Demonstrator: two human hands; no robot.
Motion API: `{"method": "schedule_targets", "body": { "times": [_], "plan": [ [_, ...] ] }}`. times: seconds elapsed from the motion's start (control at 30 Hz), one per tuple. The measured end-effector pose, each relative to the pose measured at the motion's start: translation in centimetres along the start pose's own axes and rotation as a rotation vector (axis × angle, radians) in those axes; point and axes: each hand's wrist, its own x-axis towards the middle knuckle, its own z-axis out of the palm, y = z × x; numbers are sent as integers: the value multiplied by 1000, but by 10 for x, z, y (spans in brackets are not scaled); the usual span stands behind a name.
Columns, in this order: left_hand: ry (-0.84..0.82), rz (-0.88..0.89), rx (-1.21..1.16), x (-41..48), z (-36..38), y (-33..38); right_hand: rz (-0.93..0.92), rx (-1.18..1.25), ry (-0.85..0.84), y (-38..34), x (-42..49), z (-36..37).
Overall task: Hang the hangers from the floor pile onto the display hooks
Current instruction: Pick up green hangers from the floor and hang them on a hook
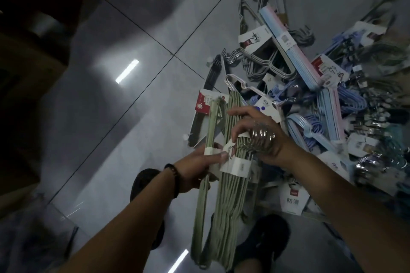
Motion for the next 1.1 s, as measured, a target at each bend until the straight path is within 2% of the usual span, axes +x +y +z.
{"method": "schedule_targets", "body": {
  "times": [0.13, 0.23, 0.27, 0.33, 0.37, 0.4, 0.43, 0.5, 0.53, 0.63, 0.67, 0.77, 0.87, 0.93, 1.03, 1.1],
  "plan": [
    [-59, 21, -198, 10, -2, -26, 11, 52, -33, 1, -8, 4],
    [-96, 13, -203, 9, -3, -32, 87, 11, -16, 2, -19, 9],
    [-63, 5, -197, 8, -2, -32, 37, -35, -45, 1, -20, 9],
    [3, -6, -222, 1, -3, -30, 53, -179, -172, 8, -25, 6],
    [24, 1, -227, -2, -6, -29, 220, -235, -281, 12, -28, 4],
    [32, 25, -220, -5, -9, -27, 342, -278, -278, 18, -34, -1],
    [41, 52, -214, -11, -8, -23, 388, -293, -212, 26, -41, -5],
    [50, 116, -180, -23, -3, -13, 444, -142, -37, 32, -63, -14],
    [53, 146, -158, -29, 2, -6, 526, -2, 66, 29, -70, -21],
    [66, 236, -68, -62, 27, 23, 811, 715, 504, 5, -83, -49],
    [79, 264, -15, -73, 38, 33, 837, 753, 587, -17, -86, -62],
    [170, 328, 71, -116, 85, 68, 640, 450, 686, -98, -109, -113],
    [240, 399, 114, -166, 140, 111, 380, -95, 602, -208, -130, -170],
    [264, 447, 121, -208, 182, 144, 384, -344, 538, -276, -140, -205],
    [211, 522, 185, -278, 256, 187, 424, -423, 496, -369, -153, -245],
    [178, 592, 233, -327, 308, 215, 418, -478, 525, -421, -171, -267]
  ]
}}
